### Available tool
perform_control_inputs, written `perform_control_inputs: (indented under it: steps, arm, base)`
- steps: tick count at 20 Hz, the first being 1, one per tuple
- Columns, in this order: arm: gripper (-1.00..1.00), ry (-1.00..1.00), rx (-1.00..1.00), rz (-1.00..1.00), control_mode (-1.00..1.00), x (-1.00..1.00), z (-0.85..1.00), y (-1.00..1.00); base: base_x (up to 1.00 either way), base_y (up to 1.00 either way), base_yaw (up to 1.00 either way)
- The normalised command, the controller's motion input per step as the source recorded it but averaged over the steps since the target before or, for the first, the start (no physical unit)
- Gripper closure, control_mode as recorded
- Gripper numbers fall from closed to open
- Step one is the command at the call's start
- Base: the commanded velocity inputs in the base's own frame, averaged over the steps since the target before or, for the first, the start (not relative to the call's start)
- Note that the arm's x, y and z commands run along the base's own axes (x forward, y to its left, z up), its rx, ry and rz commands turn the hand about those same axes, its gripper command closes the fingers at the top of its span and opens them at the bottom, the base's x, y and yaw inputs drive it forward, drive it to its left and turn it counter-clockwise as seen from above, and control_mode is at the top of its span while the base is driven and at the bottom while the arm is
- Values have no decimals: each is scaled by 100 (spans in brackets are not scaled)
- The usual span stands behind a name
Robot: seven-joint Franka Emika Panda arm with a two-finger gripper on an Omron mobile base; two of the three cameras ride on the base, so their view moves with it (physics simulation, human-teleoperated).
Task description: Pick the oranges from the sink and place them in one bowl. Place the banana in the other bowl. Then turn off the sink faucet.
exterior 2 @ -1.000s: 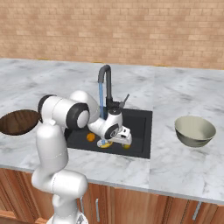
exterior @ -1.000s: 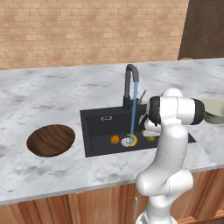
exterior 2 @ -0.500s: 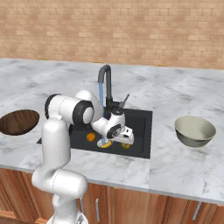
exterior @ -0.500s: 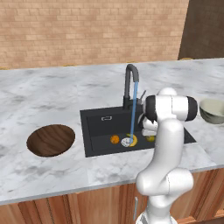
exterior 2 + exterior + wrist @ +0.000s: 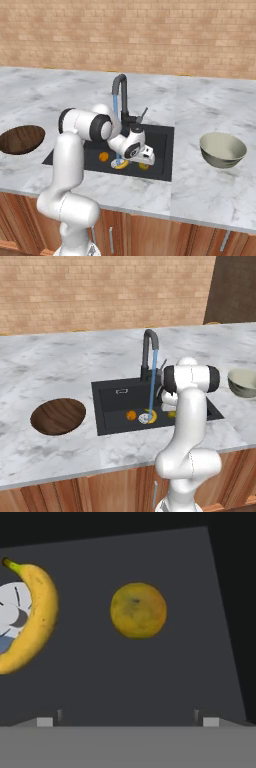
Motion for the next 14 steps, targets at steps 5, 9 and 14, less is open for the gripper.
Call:
perform_control_inputs:
  steps: [5, 9, 14]
  arm:
    - [-100, 0, 0, 0, -100, 22, -23, -1]
    - [-100, 0, 0, 0, -100, 21, -21, -2]
    - [-100, 0, 0, 0, -100, 22, -19, -9]
  base:
    - [0, 0, 0]
    - [0, 0, 0]
    - [0, 0, 0]
